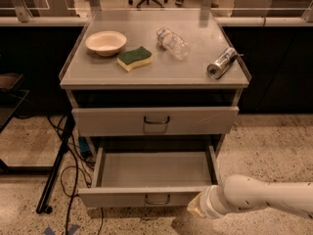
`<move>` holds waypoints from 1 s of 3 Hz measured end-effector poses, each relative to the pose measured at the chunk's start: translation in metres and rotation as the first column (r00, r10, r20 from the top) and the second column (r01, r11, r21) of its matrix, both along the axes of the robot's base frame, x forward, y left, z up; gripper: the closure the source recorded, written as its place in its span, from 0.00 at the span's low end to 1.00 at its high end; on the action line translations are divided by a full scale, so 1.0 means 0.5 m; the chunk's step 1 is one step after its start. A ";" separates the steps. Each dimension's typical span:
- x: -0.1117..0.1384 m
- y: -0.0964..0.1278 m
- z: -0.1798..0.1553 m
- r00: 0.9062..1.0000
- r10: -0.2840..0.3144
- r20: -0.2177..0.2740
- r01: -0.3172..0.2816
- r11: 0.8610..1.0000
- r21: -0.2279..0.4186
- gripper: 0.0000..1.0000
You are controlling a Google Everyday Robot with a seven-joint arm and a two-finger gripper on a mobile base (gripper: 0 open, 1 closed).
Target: Close middle drawer
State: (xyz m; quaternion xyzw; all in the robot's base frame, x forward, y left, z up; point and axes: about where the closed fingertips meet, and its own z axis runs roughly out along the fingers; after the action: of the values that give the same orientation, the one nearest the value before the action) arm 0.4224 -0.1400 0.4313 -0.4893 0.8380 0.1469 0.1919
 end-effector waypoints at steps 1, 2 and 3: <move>-0.012 0.027 -0.038 0.999 0.047 -0.021 -0.048 0.999 -0.008 0.97; -0.012 0.027 -0.038 0.999 0.048 -0.021 -0.048 0.999 -0.008 0.73; -0.012 0.027 -0.038 0.999 0.048 -0.021 -0.048 0.999 -0.008 0.50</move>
Offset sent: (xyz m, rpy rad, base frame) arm -0.0053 0.0106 -0.0157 -0.0076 0.0170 0.0380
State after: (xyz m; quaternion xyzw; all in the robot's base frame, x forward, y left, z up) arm 0.4161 -0.1264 0.4125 -0.5084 0.8287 0.1530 0.1775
